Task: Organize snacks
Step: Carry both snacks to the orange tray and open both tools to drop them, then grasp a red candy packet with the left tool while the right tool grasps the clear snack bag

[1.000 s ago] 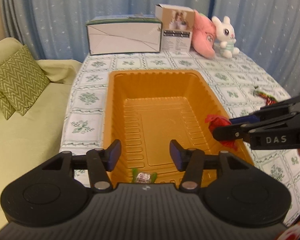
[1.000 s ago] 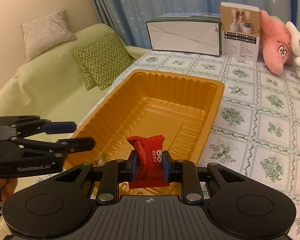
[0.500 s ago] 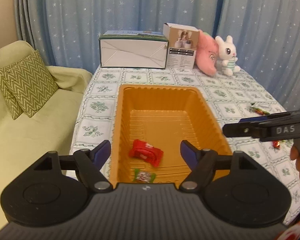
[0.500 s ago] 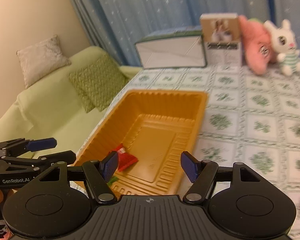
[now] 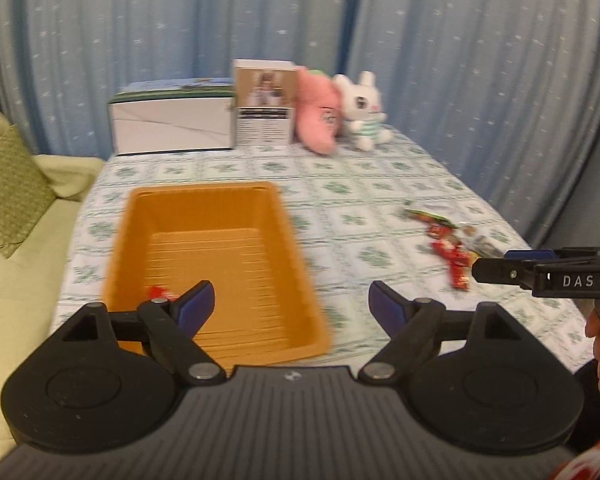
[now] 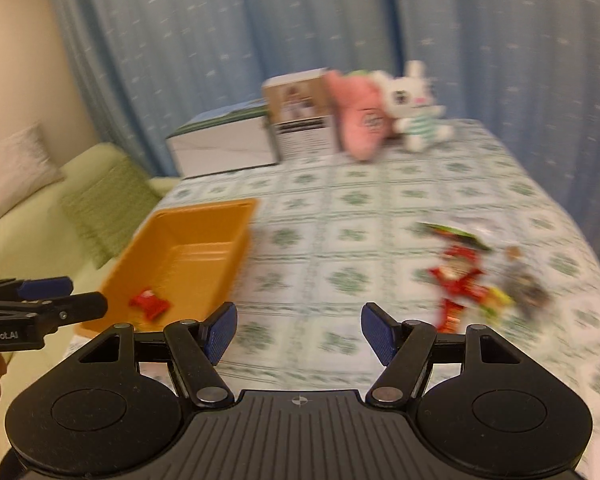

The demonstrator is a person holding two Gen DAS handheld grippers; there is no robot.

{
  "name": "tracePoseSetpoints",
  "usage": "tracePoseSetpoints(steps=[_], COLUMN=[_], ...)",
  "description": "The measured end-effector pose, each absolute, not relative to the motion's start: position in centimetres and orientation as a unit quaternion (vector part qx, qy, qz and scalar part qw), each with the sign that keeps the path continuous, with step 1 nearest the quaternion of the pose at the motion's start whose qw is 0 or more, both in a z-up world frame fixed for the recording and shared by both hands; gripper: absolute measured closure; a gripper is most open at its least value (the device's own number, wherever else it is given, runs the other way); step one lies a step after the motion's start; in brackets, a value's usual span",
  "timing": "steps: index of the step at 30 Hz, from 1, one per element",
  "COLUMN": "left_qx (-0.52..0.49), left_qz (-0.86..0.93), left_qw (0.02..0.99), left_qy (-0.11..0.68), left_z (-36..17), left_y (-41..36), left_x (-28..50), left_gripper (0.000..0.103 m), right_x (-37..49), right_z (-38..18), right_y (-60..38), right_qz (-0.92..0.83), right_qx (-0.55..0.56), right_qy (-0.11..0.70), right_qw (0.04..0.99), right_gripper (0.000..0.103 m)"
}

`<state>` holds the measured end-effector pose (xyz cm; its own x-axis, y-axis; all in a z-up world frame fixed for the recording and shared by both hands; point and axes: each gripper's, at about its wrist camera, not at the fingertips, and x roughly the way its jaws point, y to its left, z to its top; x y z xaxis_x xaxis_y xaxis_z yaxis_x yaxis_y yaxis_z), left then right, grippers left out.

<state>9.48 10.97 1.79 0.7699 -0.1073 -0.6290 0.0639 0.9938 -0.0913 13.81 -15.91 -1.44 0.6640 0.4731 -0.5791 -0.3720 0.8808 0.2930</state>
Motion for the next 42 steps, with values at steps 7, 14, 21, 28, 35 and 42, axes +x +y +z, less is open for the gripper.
tracePoseSetpoints(steps=[7, 14, 21, 28, 35, 42], left_qx=[-0.035, -0.02, 0.001, 0.009, 0.013, 0.026], left_qz=[-0.089, -0.112, -0.131, -0.141, -0.151, -0.143], left_qw=[0.935, 0.931, 0.93, 0.924, 0.919, 0.918], left_qy=[0.342, 0.348, 0.344, 0.354, 0.363, 0.37], left_z=[1.7, 0.4, -1.3, -4.2, -7.7, -11.1], left_y=[4.3, -1.4, -6.0, -9.3, -11.5, -13.1], left_x=[10.4, 12.2, 14.8, 17.8, 21.0, 23.9], left_gripper=[0.016, 0.016, 0.018, 0.03, 0.039, 0.059], right_x=[12.8, 12.9, 14.9, 18.0, 21.2, 23.2], right_z=[-0.6, -0.1, -1.0, -3.2, -6.0, -7.8], right_y=[-23.1, -28.8, -32.7, -34.4, -35.3, -35.5], right_qz=[0.159, 0.115, 0.113, 0.131, 0.134, 0.133], right_qx=[0.07, 0.075, 0.072, 0.058, 0.053, 0.054], right_qy=[0.338, 0.325, 0.331, 0.343, 0.36, 0.366], right_qw=[0.925, 0.936, 0.934, 0.928, 0.922, 0.919], right_gripper=[0.034, 0.034, 0.034, 0.034, 0.034, 0.034])
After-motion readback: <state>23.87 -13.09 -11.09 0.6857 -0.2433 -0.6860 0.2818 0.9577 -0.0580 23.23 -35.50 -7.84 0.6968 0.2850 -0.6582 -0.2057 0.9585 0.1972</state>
